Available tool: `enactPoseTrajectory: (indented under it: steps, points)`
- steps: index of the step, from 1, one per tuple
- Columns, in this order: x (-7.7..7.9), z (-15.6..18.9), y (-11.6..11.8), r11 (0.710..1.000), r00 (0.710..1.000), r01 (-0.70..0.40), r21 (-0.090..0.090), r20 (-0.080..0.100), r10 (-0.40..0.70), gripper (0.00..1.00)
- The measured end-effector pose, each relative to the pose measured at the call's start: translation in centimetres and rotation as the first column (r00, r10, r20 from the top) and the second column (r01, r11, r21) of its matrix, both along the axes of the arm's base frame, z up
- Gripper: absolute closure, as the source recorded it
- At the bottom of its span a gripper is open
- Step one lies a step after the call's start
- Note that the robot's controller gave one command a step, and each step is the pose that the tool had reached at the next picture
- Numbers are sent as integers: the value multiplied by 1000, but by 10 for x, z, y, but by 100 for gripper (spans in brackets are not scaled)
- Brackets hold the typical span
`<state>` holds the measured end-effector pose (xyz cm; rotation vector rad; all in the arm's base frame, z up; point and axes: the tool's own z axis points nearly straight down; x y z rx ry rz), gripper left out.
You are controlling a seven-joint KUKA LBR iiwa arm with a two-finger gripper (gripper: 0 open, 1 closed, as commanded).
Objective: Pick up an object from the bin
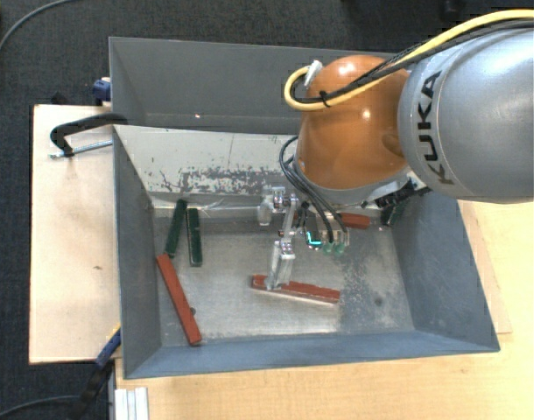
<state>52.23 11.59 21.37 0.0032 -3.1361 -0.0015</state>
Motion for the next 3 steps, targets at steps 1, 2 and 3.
enactPoseTrajectory:
  steps: [1, 2, 3]
  points:
    - [-9, -148, -94, 994, 994, -109, -2, -3, 108, 0]
    - [-14, -111, -73, 990, 989, -144, 0, 13, 144, 0]
    - [-8, -95, -99, 991, 991, -133, -2, 14, 133, 0]
